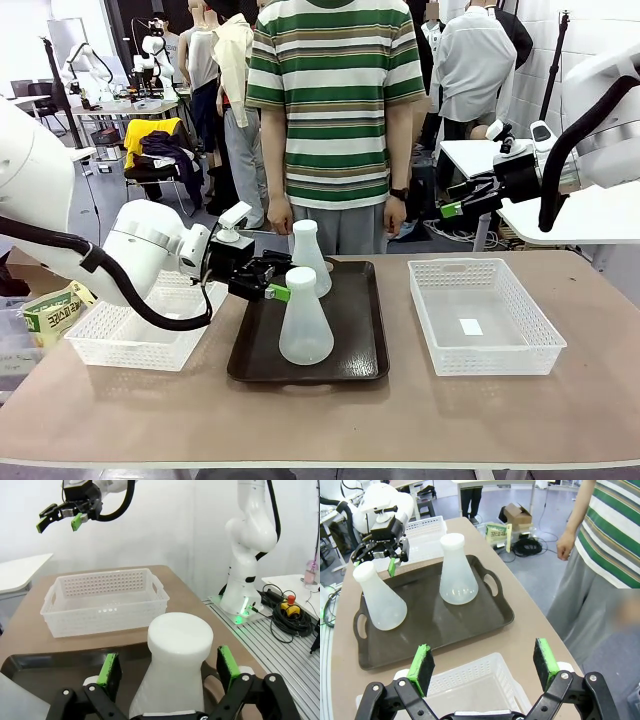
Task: Prepare the laboratory tools.
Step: Place the picked Big flask upright in the Handle tray as directed by the person.
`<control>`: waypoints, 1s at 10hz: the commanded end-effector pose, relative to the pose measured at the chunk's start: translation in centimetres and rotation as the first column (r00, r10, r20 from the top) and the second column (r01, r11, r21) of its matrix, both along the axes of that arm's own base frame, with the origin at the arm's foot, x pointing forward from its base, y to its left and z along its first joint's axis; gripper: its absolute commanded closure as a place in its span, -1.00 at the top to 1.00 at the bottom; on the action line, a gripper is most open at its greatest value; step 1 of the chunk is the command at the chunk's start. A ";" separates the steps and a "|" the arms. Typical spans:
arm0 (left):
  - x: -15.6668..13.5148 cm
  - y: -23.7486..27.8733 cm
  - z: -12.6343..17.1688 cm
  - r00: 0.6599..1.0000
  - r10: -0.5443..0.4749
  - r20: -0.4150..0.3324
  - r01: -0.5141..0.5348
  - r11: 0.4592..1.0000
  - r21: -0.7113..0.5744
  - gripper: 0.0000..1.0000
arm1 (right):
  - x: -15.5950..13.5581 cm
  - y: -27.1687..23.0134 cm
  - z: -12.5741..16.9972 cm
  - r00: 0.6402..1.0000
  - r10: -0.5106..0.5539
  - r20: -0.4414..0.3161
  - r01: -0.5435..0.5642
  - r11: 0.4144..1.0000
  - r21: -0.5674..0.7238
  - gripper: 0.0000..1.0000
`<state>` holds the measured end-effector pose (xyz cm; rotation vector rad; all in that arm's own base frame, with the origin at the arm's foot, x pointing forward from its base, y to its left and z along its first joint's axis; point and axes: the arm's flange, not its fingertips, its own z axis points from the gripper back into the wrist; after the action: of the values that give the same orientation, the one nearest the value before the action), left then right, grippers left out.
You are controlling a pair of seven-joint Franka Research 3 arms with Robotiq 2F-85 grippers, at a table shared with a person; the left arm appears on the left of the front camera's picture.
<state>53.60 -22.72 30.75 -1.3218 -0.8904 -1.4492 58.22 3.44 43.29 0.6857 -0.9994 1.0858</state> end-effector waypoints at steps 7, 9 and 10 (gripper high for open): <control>0.3 -0.2 0.0 1.000 -0.007 0.003 0.007 1.000 -0.007 1.00 | 0.1 0.0 0.1 1.000 -0.006 -0.015 0.006 1.000 -0.010 1.00; 0.3 -0.2 0.0 1.000 -0.007 0.003 0.007 1.000 -0.007 1.00 | 0.1 0.0 0.1 1.000 -0.006 -0.015 0.006 1.000 -0.010 1.00; 0.3 -0.2 0.0 1.000 -0.007 0.003 0.007 1.000 -0.007 1.00 | 0.1 0.0 0.1 1.000 -0.006 -0.015 0.006 1.000 -0.010 1.00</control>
<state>53.61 -22.89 30.69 -1.3254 -0.8897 -1.4506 58.22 3.44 43.29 0.6858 -0.9994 1.0858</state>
